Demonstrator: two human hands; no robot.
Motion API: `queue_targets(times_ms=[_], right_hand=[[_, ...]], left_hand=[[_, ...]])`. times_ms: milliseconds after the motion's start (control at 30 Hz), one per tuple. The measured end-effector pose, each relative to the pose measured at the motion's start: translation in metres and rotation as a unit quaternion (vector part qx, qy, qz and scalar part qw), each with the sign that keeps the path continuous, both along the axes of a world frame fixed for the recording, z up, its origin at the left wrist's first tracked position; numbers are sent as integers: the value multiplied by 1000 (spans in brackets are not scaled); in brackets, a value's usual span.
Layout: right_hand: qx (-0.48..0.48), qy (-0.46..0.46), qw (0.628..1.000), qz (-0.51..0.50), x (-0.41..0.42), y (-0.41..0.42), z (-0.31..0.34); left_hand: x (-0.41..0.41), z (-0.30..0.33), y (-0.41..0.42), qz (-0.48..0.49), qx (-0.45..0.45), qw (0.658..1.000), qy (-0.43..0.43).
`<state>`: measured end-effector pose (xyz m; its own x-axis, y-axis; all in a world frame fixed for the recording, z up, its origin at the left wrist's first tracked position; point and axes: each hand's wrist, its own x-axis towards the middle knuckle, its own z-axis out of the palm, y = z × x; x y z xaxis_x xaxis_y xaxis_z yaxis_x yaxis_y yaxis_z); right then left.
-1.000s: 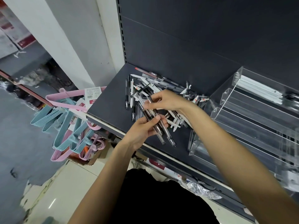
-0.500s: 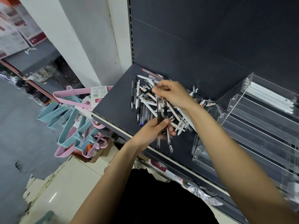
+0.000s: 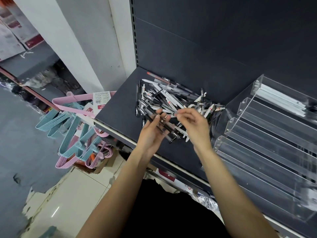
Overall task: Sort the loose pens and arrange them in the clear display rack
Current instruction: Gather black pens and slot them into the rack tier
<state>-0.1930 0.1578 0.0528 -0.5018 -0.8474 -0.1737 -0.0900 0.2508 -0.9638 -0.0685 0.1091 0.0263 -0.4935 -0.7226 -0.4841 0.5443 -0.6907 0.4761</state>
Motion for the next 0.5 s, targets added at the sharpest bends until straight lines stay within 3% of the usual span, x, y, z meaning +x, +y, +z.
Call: queue_targets(times_ms=[367,500], right_hand=[[20,111,993,-18,-4,46,-10],[67,51,996,-8,-13,67,-11]], left_hand=[[-30,7,21,-34,15,999,-3],[-38,9,30,-2,12,999,29]])
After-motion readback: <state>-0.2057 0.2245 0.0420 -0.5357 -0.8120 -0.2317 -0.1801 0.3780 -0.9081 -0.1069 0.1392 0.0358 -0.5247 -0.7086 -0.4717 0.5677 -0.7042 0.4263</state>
